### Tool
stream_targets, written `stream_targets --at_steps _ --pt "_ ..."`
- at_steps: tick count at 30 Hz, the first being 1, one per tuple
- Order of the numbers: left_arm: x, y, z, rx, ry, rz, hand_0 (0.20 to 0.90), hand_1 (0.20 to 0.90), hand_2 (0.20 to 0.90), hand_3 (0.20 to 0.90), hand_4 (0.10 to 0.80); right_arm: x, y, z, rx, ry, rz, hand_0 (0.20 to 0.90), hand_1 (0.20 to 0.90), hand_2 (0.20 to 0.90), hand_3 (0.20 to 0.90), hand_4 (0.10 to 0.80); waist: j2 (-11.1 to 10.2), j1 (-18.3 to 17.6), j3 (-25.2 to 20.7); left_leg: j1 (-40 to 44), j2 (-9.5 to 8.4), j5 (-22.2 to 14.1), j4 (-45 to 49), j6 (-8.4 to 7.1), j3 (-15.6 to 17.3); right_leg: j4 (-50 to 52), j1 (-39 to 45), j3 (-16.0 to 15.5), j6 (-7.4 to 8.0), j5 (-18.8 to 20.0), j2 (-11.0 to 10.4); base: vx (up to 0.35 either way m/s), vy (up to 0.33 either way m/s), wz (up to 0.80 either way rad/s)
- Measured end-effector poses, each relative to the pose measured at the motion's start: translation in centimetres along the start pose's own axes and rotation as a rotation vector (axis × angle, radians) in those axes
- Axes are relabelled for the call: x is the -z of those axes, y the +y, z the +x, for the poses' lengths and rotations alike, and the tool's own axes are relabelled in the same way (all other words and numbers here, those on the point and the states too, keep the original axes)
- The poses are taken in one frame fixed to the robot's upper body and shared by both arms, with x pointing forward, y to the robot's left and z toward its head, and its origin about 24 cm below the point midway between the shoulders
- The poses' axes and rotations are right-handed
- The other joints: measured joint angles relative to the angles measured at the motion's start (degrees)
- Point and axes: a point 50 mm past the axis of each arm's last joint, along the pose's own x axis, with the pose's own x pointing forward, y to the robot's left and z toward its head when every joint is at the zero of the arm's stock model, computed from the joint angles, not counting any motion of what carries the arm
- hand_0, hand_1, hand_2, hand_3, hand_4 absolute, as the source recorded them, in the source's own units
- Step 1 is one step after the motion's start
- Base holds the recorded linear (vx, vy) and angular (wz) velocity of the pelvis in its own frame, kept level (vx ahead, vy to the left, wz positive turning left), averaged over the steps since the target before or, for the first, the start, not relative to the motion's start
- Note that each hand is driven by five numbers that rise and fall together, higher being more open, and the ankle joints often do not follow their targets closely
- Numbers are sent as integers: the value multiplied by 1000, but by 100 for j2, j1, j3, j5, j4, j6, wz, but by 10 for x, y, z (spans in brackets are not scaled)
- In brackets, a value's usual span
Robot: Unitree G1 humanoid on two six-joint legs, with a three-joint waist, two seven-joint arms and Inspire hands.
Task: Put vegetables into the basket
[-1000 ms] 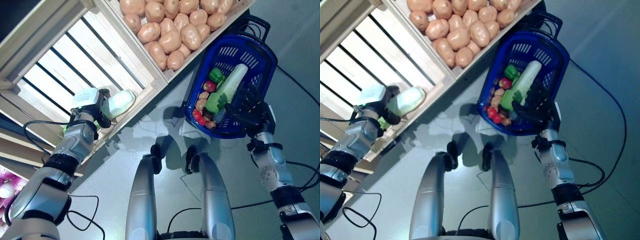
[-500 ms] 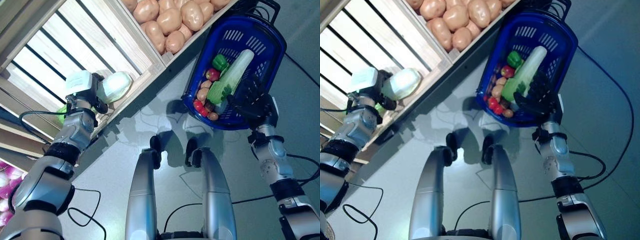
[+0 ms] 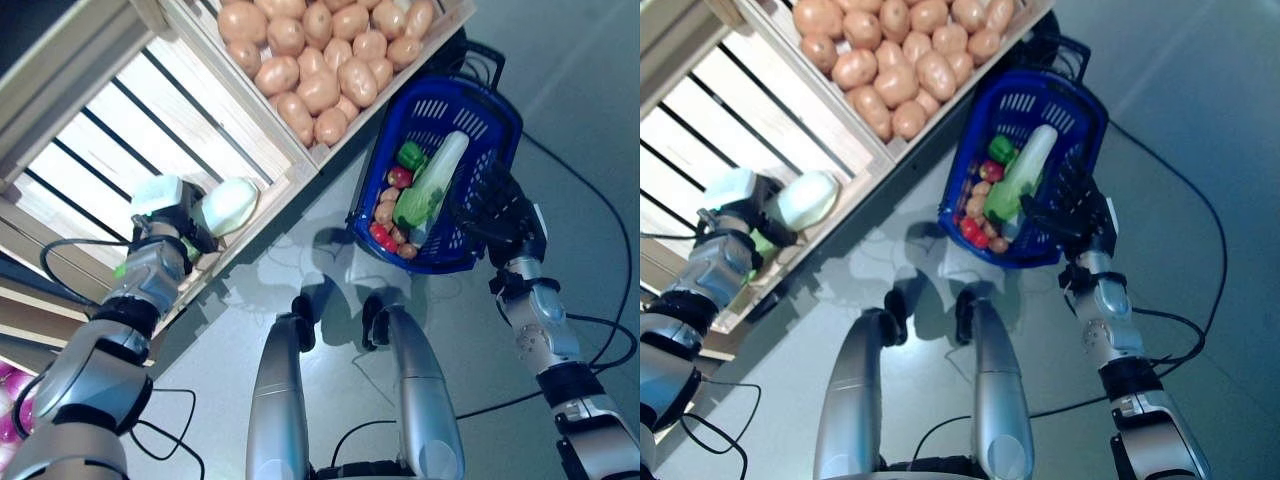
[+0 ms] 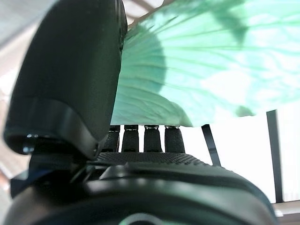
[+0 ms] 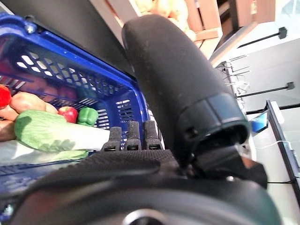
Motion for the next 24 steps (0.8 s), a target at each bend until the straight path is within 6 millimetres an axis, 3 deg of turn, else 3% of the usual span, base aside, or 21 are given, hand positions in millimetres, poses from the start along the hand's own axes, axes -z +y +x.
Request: stream_targets --at_steps 6,9,17,22,24 --pt "6 -5 -9 8 -7 -137 300 300 300 300 400 9 -2 -12 -6 25 7 900 900 900 900 800 -30 30 -9 860 -86 175 -697 -82 20 -498 782 -25 28 -16 -32 95 0 7" --pt "14 -12 -20 22 6 -286 300 300 300 300 400 21 2 -22 -34 59 6 900 900 900 900 800 -28 49 -15 1563 -100 232 -1154 -107 35 -883 1463 -89 36 23 -21 127 4 2" --pt "25 1 -32 -9 -14 -820 300 300 300 300 400 29 29 -32 -303 170 -19 900 900 900 900 800 -20 199 -102 2971 -125 331 -2162 -232 50 -1773 2815 -218 74 53 40 106 -24 1" --pt "16 -24 -45 80 -40 -1193 300 300 300 300 400 57 29 -58 -390 364 41 900 900 900 900 800 70 284 -754 3667 -185 478 -3021 -234 50 -2555 3517 -325 157 127 93 158 -20 7" --pt "6 -47 -59 142 -50 -1417 300 300 300 300 400 71 27 -77 -421 453 77 900 900 900 900 800 171 328 -1163 4037 -194 583 -3468 -223 34 -3028 3894 -335 212 265 163 89 -28 4"
